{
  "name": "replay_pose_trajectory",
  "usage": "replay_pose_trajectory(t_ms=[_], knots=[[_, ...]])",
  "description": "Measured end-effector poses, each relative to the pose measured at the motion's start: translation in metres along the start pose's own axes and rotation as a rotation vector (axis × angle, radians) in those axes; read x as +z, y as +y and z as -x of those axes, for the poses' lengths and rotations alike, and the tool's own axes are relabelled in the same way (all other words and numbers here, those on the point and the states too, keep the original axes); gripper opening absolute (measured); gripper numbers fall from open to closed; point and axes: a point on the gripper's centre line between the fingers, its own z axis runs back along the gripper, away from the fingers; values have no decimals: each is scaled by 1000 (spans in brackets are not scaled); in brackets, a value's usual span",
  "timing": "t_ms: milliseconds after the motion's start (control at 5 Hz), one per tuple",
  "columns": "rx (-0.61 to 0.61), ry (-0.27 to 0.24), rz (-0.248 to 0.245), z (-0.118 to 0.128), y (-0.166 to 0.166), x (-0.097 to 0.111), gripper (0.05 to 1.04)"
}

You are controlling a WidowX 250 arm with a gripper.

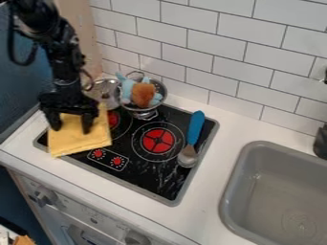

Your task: Move the yellow clothe to the left side of burner

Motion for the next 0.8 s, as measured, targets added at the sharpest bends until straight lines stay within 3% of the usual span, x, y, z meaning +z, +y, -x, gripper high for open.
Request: replay_pose_trajectory(t_ms=[600, 800], knots=[[77, 13, -35, 3, 16, 1, 1001], [95, -28, -9, 3, 15, 17, 1001]])
